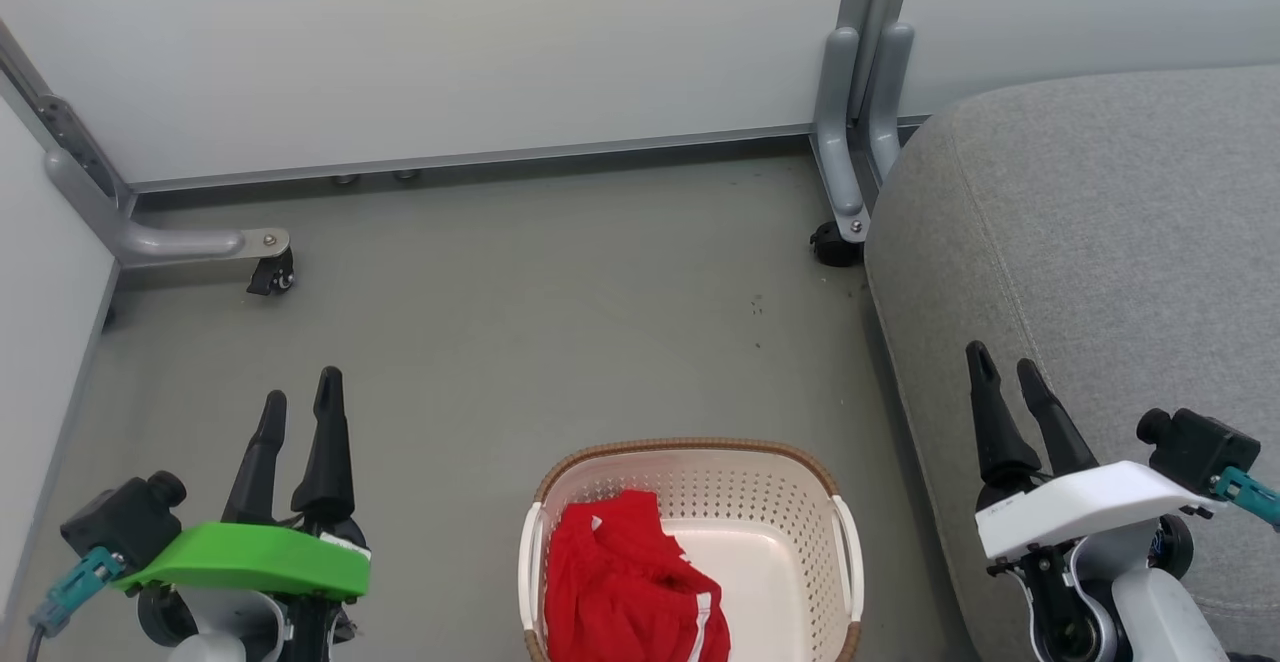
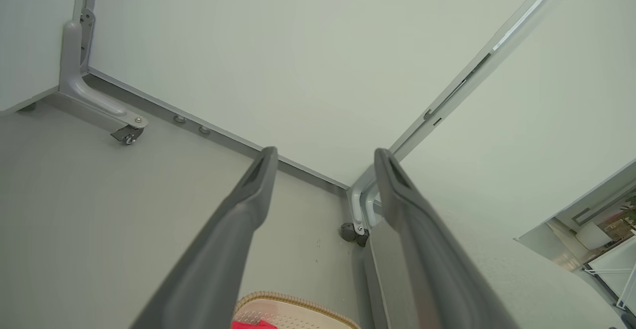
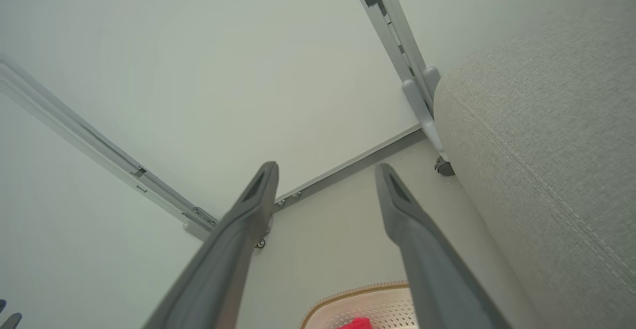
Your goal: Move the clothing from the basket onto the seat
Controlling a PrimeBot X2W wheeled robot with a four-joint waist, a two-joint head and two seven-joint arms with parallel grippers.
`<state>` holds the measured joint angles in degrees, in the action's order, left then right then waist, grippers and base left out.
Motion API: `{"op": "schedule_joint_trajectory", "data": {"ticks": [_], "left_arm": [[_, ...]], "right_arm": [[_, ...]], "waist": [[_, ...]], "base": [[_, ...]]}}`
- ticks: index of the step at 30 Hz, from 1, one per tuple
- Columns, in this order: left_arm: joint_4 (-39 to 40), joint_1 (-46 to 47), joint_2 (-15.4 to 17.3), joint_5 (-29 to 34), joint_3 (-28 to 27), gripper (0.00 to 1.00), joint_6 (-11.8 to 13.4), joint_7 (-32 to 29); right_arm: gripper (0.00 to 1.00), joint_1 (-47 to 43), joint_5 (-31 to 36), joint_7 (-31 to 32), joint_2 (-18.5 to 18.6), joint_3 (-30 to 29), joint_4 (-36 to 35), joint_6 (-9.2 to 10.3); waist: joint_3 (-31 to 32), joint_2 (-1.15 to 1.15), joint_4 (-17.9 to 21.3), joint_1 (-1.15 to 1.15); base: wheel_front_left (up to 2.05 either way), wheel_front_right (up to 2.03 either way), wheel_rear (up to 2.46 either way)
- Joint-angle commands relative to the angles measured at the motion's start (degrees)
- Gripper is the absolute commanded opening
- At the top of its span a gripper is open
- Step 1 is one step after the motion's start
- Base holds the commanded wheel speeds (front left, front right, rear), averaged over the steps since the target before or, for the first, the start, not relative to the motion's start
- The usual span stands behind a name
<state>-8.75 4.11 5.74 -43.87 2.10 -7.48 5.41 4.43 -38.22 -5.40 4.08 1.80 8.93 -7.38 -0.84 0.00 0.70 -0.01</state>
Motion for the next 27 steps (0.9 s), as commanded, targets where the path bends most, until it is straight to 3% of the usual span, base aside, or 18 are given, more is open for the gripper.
{"op": "schedule_joint_trajectory", "data": {"ticks": [1, 27], "left_arm": [[0.5, -0.1, 0.7, 2.2, 0.4, 1.00, 0.0, 0.6], [-3.4, -0.8, 1.2, 18.7, 2.3, 1.00, 0.0, 4.6]], "right_arm": [[1.00, 0.6, 2.2, -0.6, 0.3, 0.2, -0.5, -0.14], [1.00, 0.1, 18.8, -4.7, -0.5, 1.6, 2.9, -0.16]], "waist": [[0.0, 0.00, 0.0, 0.00], [-0.3, 0.00, 0.4, 0.00]], "base": [[0.00, 0.00, 0.00], [0.00, 0.00, 0.00]]}}
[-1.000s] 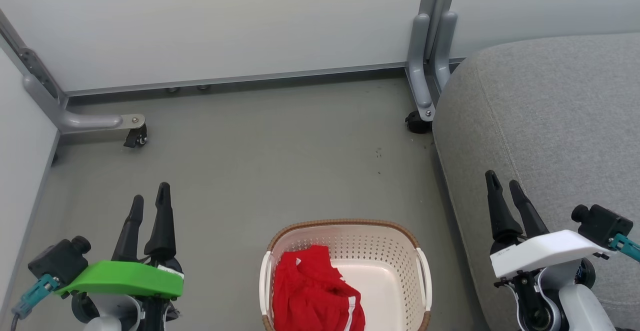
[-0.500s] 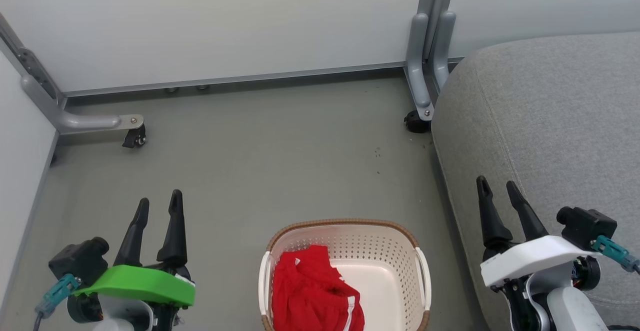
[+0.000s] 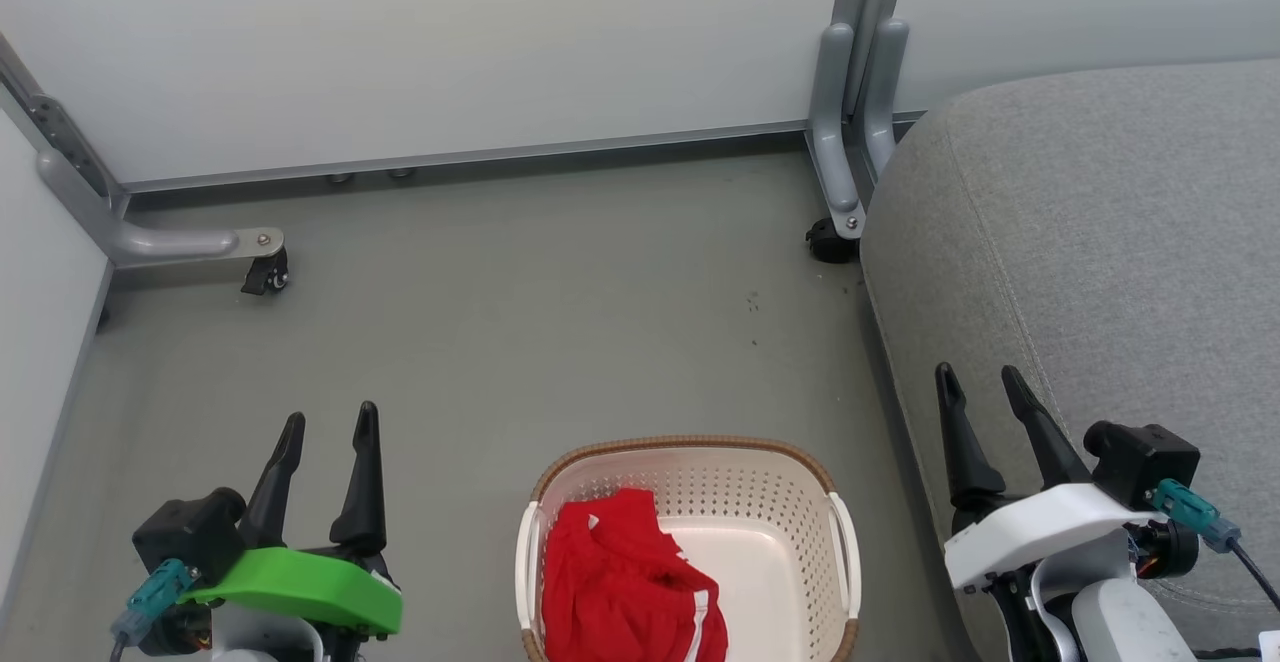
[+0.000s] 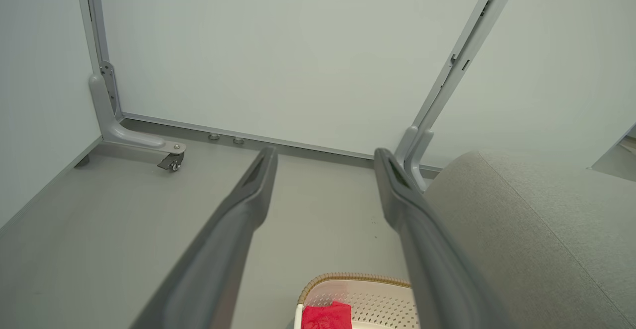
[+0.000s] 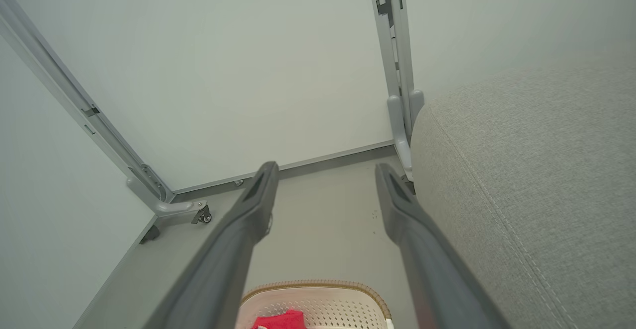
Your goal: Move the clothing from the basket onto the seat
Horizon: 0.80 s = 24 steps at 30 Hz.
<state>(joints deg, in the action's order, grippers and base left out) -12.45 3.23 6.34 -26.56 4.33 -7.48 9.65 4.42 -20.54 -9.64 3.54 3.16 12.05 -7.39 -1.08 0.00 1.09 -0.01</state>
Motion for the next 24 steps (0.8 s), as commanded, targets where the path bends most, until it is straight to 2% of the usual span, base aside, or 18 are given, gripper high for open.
{"op": "schedule_joint_trajectory", "data": {"ticks": [1, 24], "left_arm": [[0.2, 0.0, 0.5, 1.8, 0.0, 1.00, 0.0, 0.5], [-1.0, -1.1, -1.1, 12.2, -2.2, 1.00, 0.0, 3.4]], "right_arm": [[1.00, 0.1, 1.6, -0.6, 0.0, 0.2, -0.2, -0.14], [1.00, -0.7, 10.7, -3.4, -0.5, 0.7, 1.4, -0.15]], "waist": [[-0.1, 0.00, 0.0, 0.00], [-0.3, 0.00, 0.0, 0.00]], "base": [[0.00, 0.00, 0.00], [0.00, 0.00, 0.00]]}}
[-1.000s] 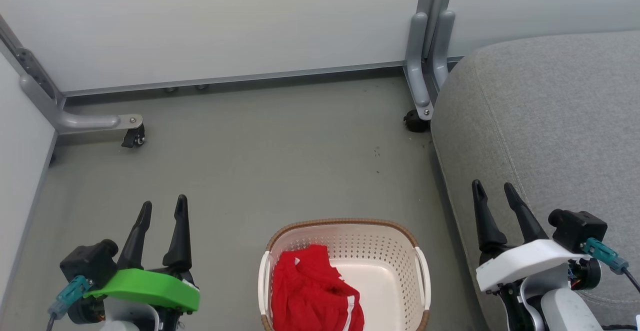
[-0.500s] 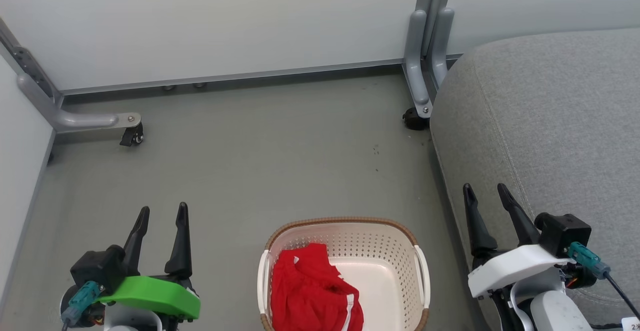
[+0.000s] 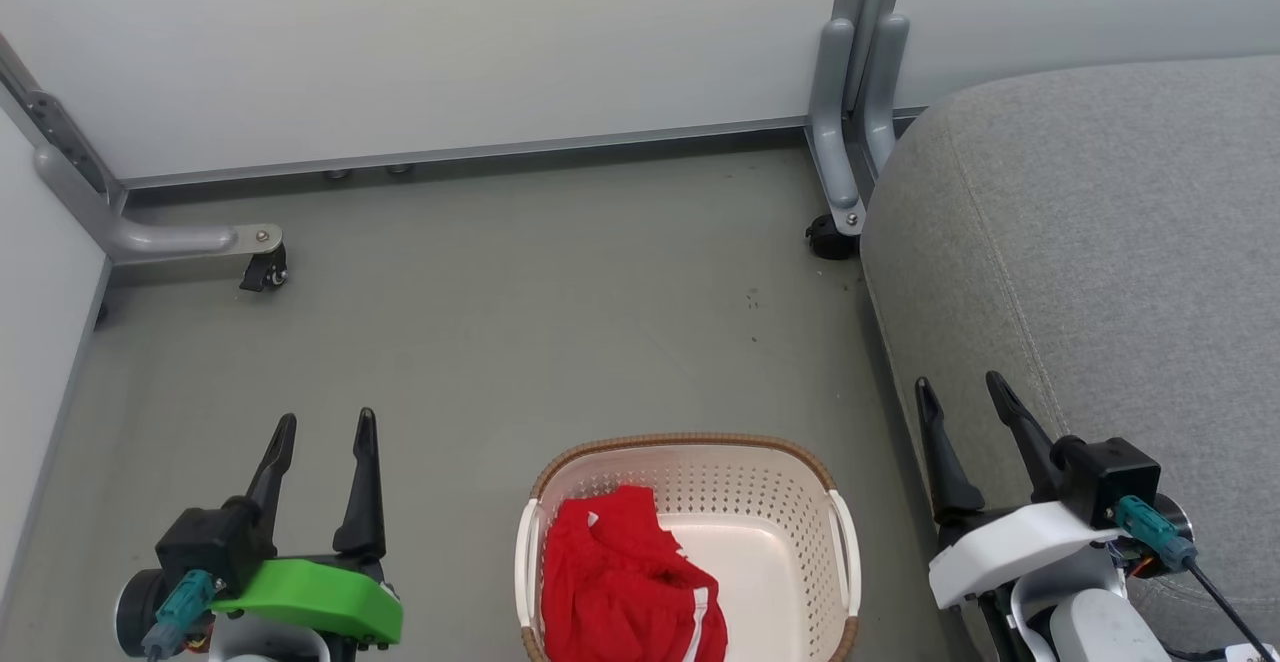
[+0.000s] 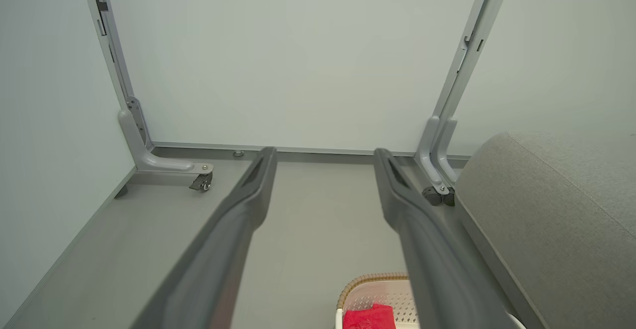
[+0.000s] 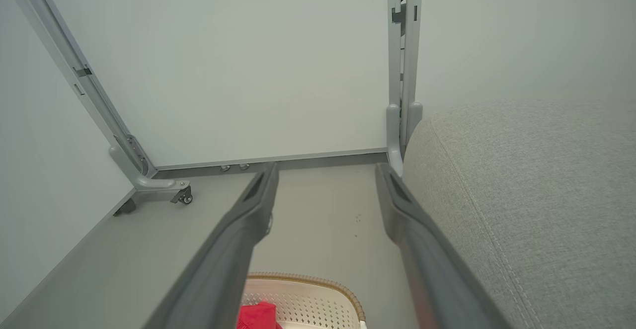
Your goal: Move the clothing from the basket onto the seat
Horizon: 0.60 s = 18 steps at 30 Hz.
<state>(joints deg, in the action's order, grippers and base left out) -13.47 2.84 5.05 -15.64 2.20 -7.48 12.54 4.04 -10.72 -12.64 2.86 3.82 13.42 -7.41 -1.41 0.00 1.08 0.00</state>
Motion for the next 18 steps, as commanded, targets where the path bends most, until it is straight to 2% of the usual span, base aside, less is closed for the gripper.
{"op": "schedule_joint_trajectory", "data": {"ticks": [1, 18], "left_arm": [[-0.1, -0.7, 0.2, 1.5, 0.0, 1.00, 0.0, 0.6], [-1.9, -1.0, 0.1, 7.1, 0.2, 1.00, 0.0, 2.4]], "right_arm": [[1.00, -0.3, 1.2, -0.5, 0.1, 0.0, 0.0, -0.08], [1.00, -0.4, 6.1, -2.3, 0.1, 1.0, 0.4, -0.09]], "waist": [[0.0, 0.00, 0.0, 0.00], [-0.5, 0.00, 0.1, 0.00]], "base": [[0.00, 0.00, 0.00], [0.00, 0.00, 0.00]]}}
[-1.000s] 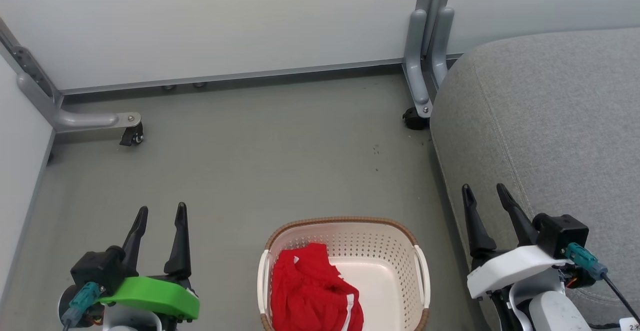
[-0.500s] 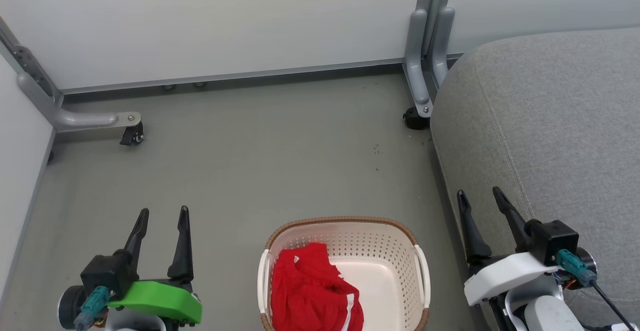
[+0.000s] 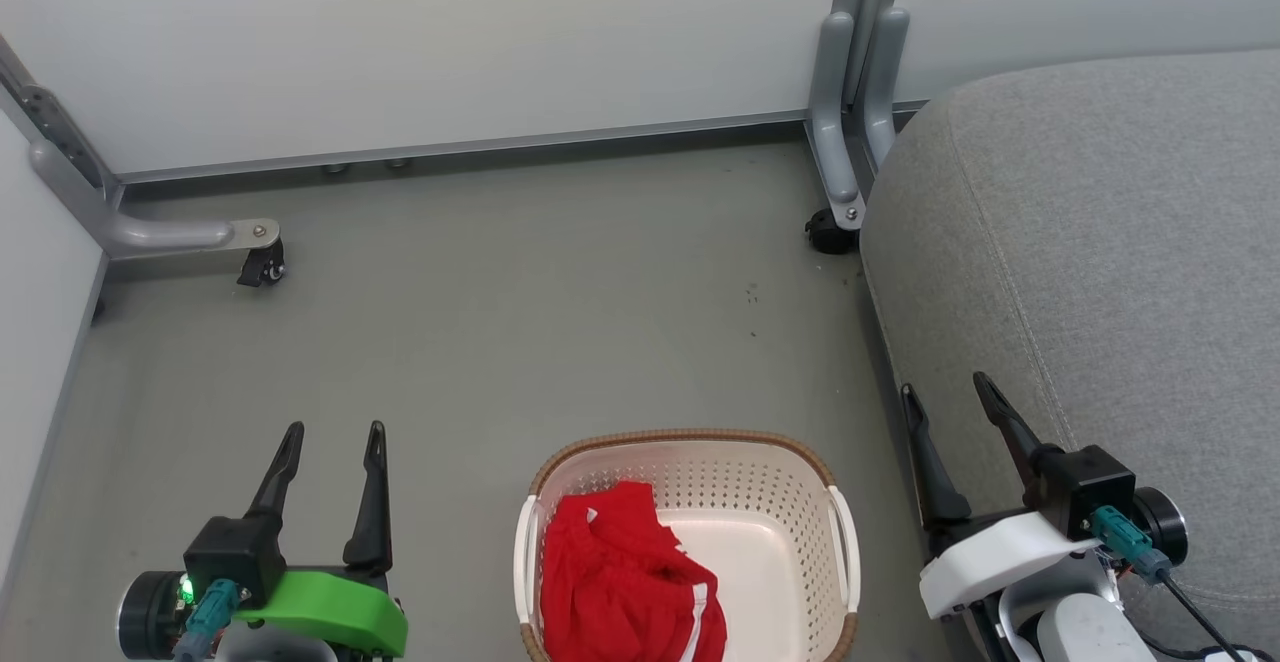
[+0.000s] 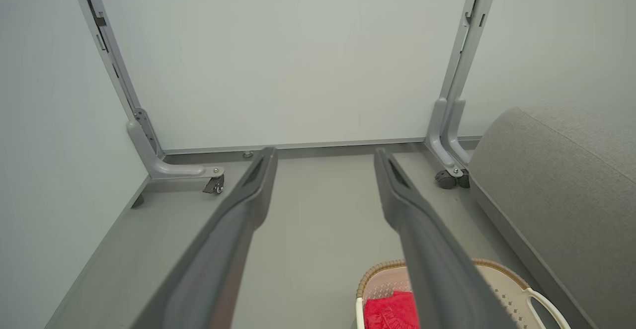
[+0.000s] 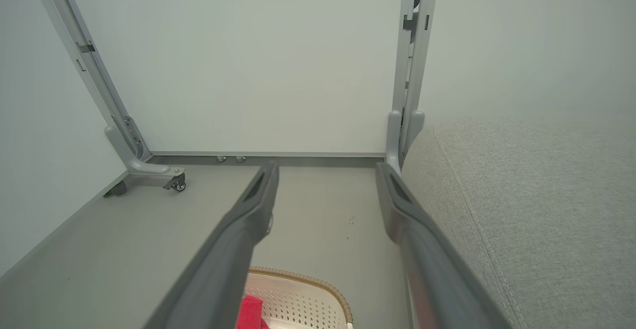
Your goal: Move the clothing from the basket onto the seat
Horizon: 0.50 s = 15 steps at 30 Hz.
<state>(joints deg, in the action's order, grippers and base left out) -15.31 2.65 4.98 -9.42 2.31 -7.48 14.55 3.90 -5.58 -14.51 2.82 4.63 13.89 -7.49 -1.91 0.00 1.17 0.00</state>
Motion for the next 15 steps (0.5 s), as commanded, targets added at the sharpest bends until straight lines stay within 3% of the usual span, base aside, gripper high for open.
{"op": "schedule_joint_trajectory", "data": {"ticks": [1, 15], "left_arm": [[-0.2, -0.8, 0.2, 1.4, 0.1, 1.00, 0.0, 0.4], [-1.2, -0.4, -0.2, 1.2, -0.7, 1.00, 0.0, 0.7]], "right_arm": [[1.00, -0.3, 1.3, -0.5, 0.2, 0.2, 0.0, 0.00], [1.00, -0.2, 0.4, -0.7, 0.1, 0.3, 0.0, -0.01]], "waist": [[0.0, 0.00, 0.0, 0.00], [-0.4, 0.00, -0.1, 0.00]], "base": [[0.00, 0.00, 0.00], [0.00, 0.00, 0.00]]}}
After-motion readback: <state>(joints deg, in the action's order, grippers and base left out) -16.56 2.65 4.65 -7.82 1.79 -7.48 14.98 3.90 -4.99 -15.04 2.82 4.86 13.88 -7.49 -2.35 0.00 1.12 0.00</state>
